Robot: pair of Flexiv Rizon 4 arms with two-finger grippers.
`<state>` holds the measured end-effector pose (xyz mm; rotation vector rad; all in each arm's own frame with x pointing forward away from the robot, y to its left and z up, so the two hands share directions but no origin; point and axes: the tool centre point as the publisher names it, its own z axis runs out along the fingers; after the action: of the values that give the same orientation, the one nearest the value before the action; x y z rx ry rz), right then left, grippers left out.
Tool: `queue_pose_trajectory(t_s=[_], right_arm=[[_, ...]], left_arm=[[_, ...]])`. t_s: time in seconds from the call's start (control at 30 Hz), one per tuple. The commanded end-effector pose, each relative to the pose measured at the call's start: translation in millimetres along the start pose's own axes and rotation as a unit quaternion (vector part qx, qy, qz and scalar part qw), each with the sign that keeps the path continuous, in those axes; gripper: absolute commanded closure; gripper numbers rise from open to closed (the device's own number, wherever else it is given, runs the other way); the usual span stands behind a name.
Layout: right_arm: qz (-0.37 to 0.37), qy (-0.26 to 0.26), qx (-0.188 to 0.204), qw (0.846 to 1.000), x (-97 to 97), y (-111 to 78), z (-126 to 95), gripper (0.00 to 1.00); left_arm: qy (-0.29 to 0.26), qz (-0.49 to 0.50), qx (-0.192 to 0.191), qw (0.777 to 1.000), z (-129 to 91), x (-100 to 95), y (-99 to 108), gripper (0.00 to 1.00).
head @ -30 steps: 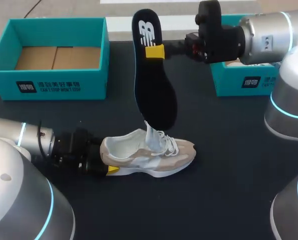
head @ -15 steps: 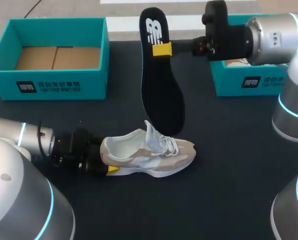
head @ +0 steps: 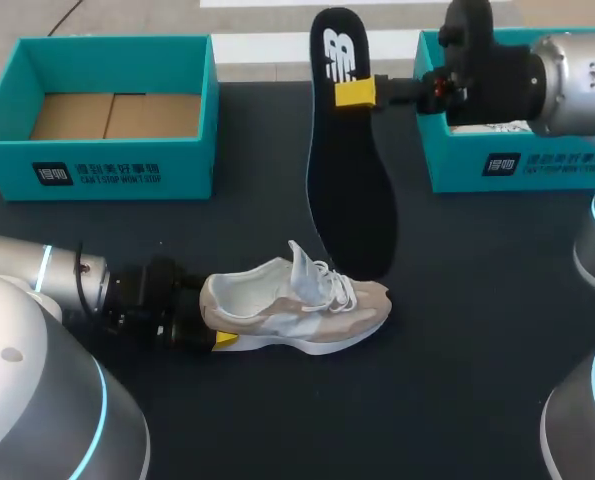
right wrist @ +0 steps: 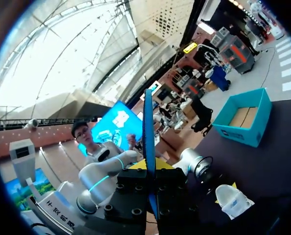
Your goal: Take the shoe out of the shoebox, open the shoe tongue, remove and reinsert the insole, then place the shoe into the shoebox
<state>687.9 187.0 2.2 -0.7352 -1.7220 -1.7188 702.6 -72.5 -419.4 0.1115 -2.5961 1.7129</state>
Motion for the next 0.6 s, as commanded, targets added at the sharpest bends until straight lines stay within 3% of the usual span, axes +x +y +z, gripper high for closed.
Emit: queue_pose_trajectory(t_s=[0.03, 0.6], right_arm=[[-0.002, -0.014, -0.018, 1.000, 14.8, -17.4, -7, 1.00], [0.004, -0.024, -0.016, 1.000, 39.0, -45.7, 4, 1.00]], left_arm=[[-0.001, 0.000, 0.000, 1.000, 0, 1.5, 0, 1.00], [-0.001, 0.000, 0.000, 1.000, 0, 1.5, 0, 1.00]])
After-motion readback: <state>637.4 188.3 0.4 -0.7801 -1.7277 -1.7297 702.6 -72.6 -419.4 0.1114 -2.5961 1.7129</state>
